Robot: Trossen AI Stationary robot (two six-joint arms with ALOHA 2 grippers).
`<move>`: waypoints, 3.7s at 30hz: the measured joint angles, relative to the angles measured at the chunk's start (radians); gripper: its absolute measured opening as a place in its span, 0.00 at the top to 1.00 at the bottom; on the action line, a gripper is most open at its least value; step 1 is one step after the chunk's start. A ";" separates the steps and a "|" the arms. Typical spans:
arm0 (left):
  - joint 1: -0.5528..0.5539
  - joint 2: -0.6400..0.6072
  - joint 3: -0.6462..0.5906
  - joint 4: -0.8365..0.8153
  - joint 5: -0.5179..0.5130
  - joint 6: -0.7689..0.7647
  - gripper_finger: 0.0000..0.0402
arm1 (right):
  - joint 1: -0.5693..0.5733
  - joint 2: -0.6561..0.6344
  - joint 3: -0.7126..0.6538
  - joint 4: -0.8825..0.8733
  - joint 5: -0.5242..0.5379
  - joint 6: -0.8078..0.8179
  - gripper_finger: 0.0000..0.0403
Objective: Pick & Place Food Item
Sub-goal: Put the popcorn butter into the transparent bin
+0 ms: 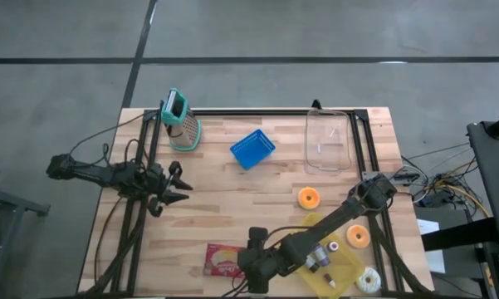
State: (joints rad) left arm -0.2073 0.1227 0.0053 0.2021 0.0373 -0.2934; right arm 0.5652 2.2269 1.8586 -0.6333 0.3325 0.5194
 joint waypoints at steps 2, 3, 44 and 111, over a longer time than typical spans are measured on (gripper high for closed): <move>-0.002 0.008 0.001 0.011 0.001 -0.002 0.62 | 0.000 0.000 -0.009 0.000 0.000 0.000 0.50; -0.003 0.013 0.005 0.016 0.001 -0.001 0.62 | 0.000 0.000 -0.013 0.000 0.000 0.000 0.50; -0.312 0.898 0.425 -0.098 -0.102 0.071 0.62 | 0.071 -0.002 -0.031 -0.003 0.035 0.318 0.50; -0.575 1.562 0.634 -0.124 -0.324 -0.335 0.63 | 0.104 -0.026 -0.176 0.131 0.240 1.031 0.50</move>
State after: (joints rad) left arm -0.7818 1.6844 0.6389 0.0783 -0.2867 -0.6289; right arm 0.6694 2.2013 1.6823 -0.5027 0.5728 1.5506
